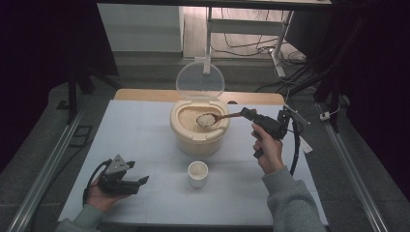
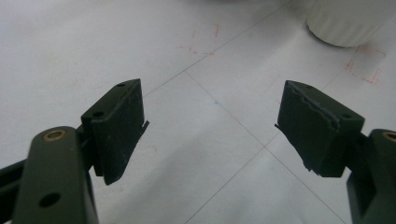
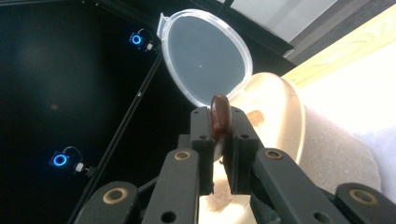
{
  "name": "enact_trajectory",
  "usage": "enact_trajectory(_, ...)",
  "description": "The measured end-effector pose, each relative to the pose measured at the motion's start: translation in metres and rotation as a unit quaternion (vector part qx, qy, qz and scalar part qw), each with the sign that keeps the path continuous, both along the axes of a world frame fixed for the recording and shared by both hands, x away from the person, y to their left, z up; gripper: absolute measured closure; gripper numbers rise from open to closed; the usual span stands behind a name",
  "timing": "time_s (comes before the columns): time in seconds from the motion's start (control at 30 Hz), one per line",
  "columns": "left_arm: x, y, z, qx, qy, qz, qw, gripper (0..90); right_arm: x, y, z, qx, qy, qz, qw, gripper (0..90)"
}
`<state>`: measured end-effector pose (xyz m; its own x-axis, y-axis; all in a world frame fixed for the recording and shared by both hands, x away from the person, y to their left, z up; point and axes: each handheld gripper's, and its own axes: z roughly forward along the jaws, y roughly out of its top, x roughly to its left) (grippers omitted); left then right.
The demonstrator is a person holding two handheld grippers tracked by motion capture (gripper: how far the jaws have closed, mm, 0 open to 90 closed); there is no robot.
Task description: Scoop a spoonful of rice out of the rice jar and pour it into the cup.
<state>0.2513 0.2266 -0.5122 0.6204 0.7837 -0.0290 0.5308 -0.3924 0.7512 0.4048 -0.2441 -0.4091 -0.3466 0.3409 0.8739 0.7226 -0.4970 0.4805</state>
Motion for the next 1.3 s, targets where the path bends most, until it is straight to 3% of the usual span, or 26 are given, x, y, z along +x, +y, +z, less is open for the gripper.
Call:
enact_trajectory(0.57,0.000,0.000,0.000,0.001,-0.001,0.000,1.0000,23.0,-0.007,-0.002,-0.004,0.007,0.005,0.012,0.9999,82.8)
enact_trajectory(1.3,0.001,0.000,0.000,0.000,0.000,0.002,1.0000,23.0,-0.040,-0.004,-0.013,0.005,0.007,0.064,0.9979,82.8)
